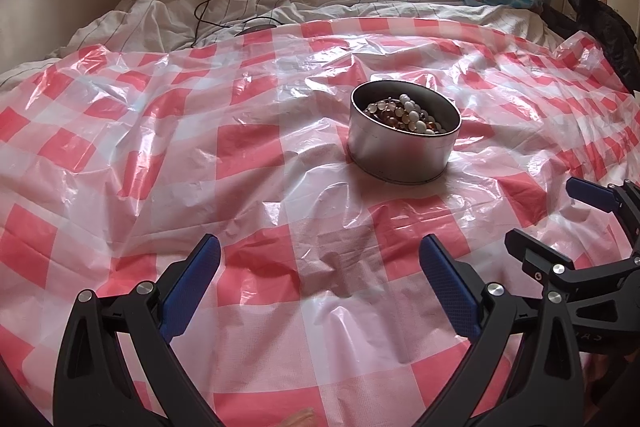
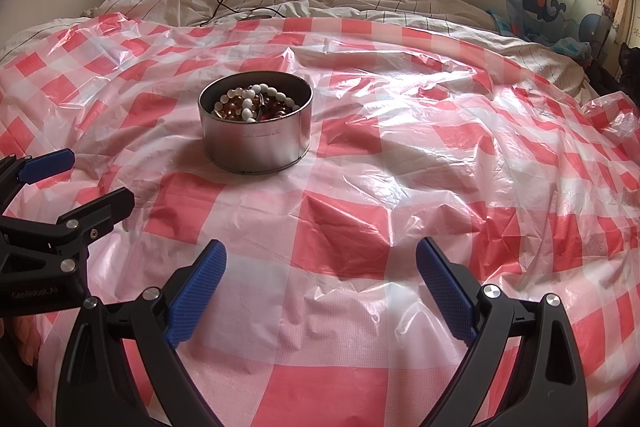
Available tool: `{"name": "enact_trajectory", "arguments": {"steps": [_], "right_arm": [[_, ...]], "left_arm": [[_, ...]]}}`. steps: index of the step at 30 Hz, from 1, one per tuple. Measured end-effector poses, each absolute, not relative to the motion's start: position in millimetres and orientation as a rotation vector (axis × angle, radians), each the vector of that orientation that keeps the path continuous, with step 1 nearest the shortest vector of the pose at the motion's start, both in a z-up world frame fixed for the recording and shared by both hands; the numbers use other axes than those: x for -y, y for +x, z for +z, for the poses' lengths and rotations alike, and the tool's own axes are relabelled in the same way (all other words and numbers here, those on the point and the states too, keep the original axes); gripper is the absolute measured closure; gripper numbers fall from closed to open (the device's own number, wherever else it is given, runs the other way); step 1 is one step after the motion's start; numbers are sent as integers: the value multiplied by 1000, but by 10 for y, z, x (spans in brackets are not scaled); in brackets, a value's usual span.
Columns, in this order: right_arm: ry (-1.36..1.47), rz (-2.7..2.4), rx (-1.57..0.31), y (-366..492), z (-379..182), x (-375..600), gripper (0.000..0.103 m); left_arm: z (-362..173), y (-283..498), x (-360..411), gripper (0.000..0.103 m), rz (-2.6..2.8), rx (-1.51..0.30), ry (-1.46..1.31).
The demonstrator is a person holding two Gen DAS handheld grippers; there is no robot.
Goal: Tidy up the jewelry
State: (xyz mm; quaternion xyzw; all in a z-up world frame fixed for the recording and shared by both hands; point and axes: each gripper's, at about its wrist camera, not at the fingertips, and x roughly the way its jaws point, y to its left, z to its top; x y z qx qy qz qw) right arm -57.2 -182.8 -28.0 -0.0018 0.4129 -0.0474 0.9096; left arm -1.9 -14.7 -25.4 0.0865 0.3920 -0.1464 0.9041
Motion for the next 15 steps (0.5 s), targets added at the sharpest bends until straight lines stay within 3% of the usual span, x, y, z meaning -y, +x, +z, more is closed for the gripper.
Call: {"name": "enact_trajectory", "arguments": {"steps": [15], "right_arm": [[-3,-99,-853,-563,-264,1829,11]], "left_arm": [[-247,2,155,7,-320,-826,161]]}}
